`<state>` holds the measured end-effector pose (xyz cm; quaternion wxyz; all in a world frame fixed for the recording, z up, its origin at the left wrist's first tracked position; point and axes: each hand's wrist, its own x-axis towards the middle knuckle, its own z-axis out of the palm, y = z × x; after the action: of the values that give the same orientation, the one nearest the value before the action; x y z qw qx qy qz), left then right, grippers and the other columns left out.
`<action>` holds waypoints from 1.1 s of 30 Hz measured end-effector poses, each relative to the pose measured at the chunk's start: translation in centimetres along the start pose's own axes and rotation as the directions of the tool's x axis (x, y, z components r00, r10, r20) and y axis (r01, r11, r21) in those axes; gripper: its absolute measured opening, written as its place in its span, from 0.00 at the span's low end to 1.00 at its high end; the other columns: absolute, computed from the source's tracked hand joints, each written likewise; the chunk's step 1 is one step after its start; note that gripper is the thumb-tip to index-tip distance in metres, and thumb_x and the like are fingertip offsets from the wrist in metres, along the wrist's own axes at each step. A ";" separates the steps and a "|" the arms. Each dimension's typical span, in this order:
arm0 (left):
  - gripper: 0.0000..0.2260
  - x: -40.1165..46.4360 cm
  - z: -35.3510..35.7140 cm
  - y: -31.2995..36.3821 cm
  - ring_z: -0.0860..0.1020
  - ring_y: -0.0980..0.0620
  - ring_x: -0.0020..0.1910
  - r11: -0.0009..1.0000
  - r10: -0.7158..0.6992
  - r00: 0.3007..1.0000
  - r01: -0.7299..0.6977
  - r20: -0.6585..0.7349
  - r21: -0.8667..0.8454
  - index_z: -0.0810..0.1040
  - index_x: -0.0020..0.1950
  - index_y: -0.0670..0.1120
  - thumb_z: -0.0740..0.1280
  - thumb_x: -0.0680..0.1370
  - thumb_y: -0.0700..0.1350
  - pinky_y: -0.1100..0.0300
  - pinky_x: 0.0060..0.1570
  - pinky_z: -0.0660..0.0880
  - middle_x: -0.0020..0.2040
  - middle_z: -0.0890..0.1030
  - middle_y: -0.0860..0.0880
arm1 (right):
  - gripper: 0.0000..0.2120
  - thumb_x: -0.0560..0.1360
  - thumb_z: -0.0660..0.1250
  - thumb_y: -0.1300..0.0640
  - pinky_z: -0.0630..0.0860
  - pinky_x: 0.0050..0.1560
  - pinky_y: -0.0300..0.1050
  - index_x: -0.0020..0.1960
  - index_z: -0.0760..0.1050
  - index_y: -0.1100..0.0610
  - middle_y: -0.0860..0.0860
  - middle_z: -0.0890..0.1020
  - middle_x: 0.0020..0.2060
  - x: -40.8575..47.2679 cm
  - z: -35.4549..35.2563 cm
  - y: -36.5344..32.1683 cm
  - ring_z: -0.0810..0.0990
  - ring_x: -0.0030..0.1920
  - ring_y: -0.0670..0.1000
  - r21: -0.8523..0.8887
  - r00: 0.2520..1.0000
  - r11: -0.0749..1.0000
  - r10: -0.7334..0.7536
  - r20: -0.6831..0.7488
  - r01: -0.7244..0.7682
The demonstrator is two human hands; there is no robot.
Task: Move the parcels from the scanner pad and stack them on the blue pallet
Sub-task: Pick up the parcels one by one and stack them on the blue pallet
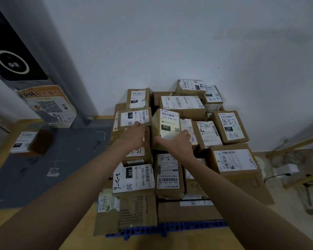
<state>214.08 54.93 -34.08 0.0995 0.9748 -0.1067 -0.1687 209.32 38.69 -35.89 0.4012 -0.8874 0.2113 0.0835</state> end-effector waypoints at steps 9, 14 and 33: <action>0.37 2.3 -0.9 -0.4 0.64 0.41 0.68 0.979 -0.021 0.983 -0.016 0.181 0.201 0.62 0.76 0.49 0.73 0.72 0.56 0.45 0.65 0.68 0.72 0.68 0.47 | 0.52 0.59 0.74 0.34 0.75 0.60 0.56 0.70 0.55 0.60 0.55 0.65 0.62 0.0 -0.2 1.1 0.68 0.63 0.58 0.059 0.999 0.998 -0.038 0.014 0.037; 0.33 2.4 -1.1 -1.2 0.71 0.44 0.62 0.986 -0.025 0.984 -0.004 0.175 0.164 0.70 0.70 0.46 0.75 0.69 0.57 0.47 0.62 0.72 0.64 0.74 0.45 | 0.54 0.59 0.74 0.32 0.74 0.60 0.56 0.70 0.55 0.60 0.56 0.65 0.64 0.0 0.1 0.8 0.68 0.64 0.60 -0.013 0.998 0.998 -0.065 -0.007 0.065; 0.38 1.7 -0.5 -1.6 0.63 0.42 0.71 0.994 0.032 0.995 -0.041 0.092 0.097 0.60 0.78 0.48 0.72 0.72 0.58 0.47 0.65 0.67 0.76 0.63 0.47 | 0.34 0.72 0.67 0.35 0.69 0.42 0.50 0.70 0.59 0.50 0.56 0.62 0.67 1.3 1.7 0.0 0.79 0.52 0.60 -0.517 0.977 0.832 -0.205 0.050 0.201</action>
<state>216.11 56.13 -34.49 0.0492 0.9678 -0.1372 -0.2052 210.53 39.59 -37.45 0.1528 -0.9802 0.0870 0.0911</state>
